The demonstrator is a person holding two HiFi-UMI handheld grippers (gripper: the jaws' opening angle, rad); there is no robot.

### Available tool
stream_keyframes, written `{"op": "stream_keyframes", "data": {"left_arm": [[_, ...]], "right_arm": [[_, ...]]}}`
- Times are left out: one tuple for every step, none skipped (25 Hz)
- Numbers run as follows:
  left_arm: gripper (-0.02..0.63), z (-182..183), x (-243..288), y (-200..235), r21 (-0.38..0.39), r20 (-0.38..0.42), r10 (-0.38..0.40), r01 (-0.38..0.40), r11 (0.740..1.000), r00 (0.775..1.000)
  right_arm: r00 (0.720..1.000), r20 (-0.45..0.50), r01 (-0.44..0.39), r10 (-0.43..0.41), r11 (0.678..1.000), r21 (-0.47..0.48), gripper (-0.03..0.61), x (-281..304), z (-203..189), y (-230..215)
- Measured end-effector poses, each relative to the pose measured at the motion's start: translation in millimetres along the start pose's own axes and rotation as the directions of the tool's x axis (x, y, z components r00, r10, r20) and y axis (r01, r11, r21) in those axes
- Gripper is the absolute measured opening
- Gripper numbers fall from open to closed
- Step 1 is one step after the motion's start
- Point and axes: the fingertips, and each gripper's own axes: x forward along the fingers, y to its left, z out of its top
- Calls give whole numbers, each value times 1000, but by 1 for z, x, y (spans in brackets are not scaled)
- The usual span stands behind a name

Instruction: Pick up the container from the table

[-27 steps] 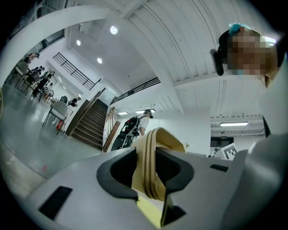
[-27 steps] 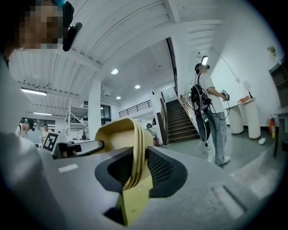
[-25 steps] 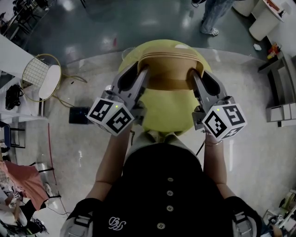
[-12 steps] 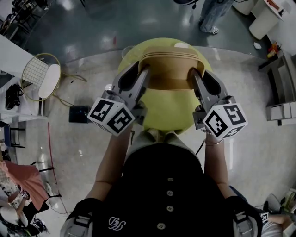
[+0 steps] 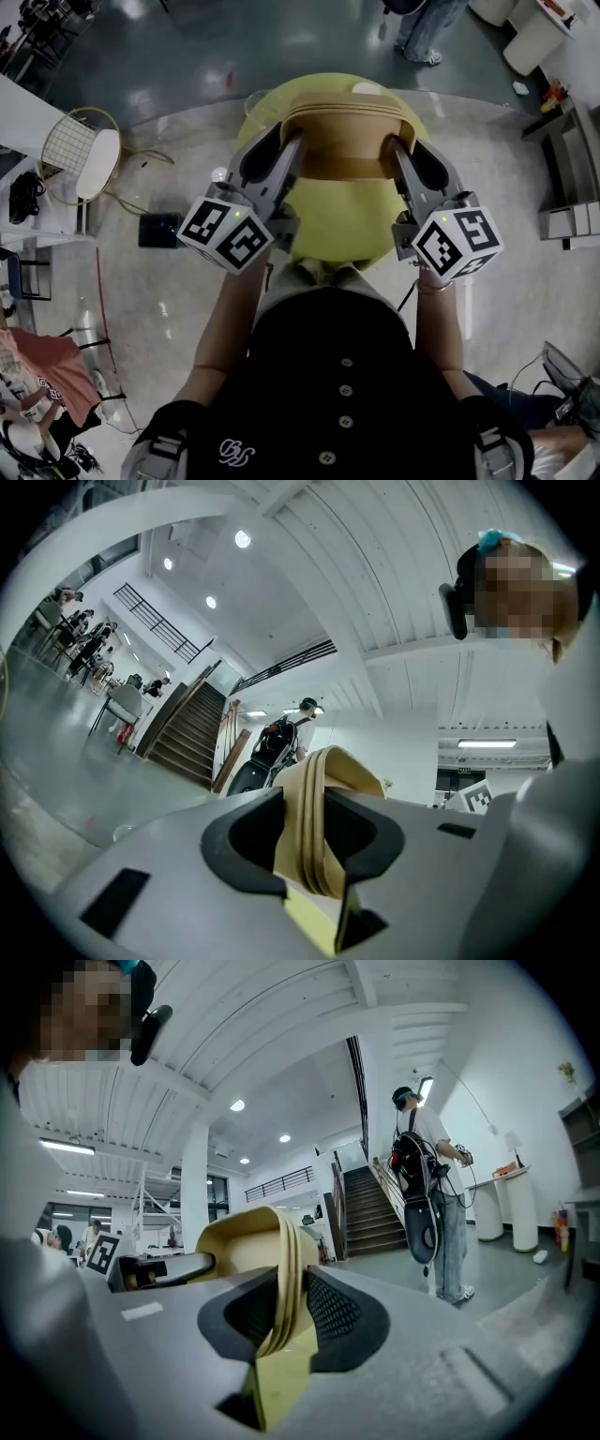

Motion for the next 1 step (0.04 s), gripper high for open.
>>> {"op": "stream_keyframes", "data": {"left_arm": [[110,0,0,0,-2,-3,2,-2,1000,1000]], "right_arm": [[1000,0,2,-2,1000,0,69,0,0,0]]}}
